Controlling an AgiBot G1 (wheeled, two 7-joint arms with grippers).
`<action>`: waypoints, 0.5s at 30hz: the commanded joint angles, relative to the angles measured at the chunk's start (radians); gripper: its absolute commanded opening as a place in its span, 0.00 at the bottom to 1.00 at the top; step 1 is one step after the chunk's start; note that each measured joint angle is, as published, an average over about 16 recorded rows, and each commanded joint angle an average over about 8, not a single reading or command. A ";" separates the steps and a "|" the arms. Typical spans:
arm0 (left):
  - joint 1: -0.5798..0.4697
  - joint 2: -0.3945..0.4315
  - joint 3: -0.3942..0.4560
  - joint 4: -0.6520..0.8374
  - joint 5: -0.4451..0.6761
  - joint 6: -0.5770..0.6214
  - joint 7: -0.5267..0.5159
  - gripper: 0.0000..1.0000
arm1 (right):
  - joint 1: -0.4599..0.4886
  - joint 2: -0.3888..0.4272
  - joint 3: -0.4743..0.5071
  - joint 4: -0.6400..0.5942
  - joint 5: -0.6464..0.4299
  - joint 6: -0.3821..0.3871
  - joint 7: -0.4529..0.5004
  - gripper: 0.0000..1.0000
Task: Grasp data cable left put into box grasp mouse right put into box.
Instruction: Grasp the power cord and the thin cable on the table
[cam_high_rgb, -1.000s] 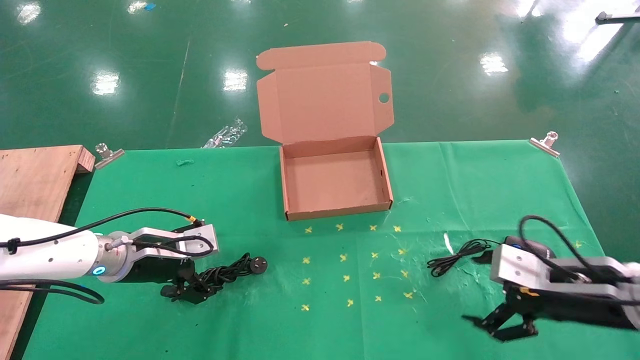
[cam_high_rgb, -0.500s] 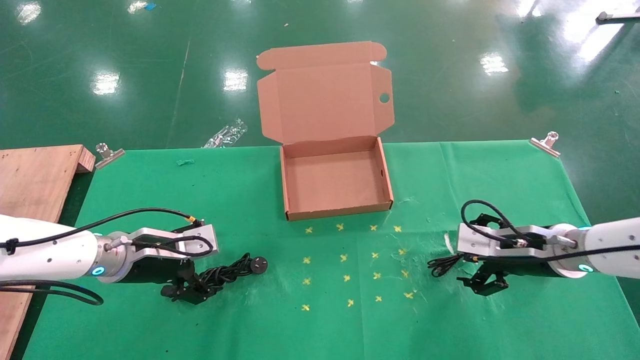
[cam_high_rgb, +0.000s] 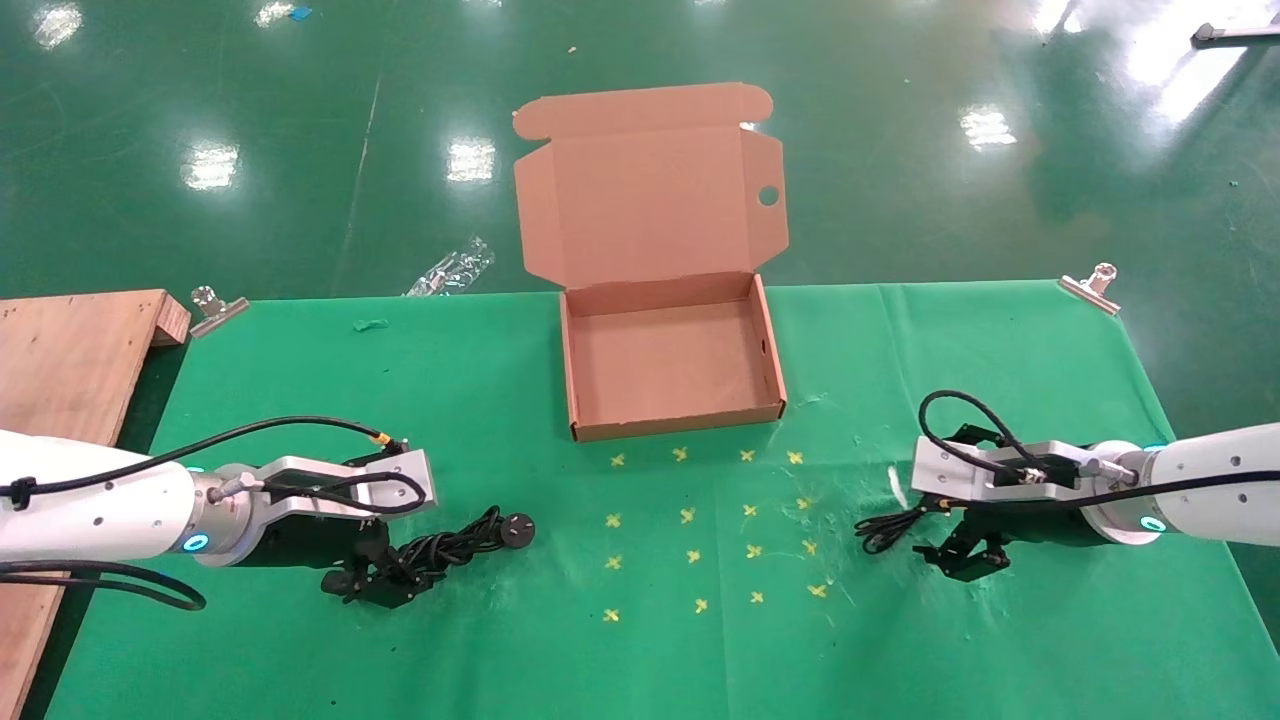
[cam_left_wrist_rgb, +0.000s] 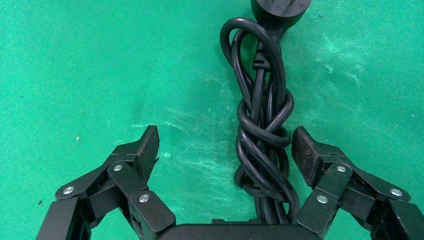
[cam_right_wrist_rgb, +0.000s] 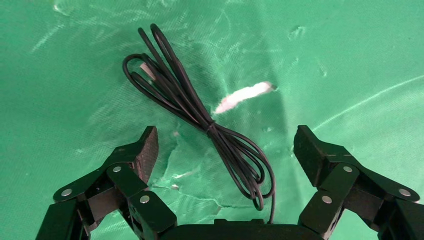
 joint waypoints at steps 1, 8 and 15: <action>0.000 0.000 0.000 0.000 0.000 0.000 0.000 0.00 | -0.001 0.002 0.001 0.004 0.003 -0.001 0.000 0.00; 0.000 0.000 0.000 -0.001 -0.001 0.001 0.000 0.00 | -0.005 0.007 0.002 0.012 0.009 -0.005 0.001 0.00; 0.000 -0.001 0.000 -0.001 -0.001 0.001 0.000 0.00 | -0.007 0.010 0.002 0.018 0.013 -0.007 0.001 0.00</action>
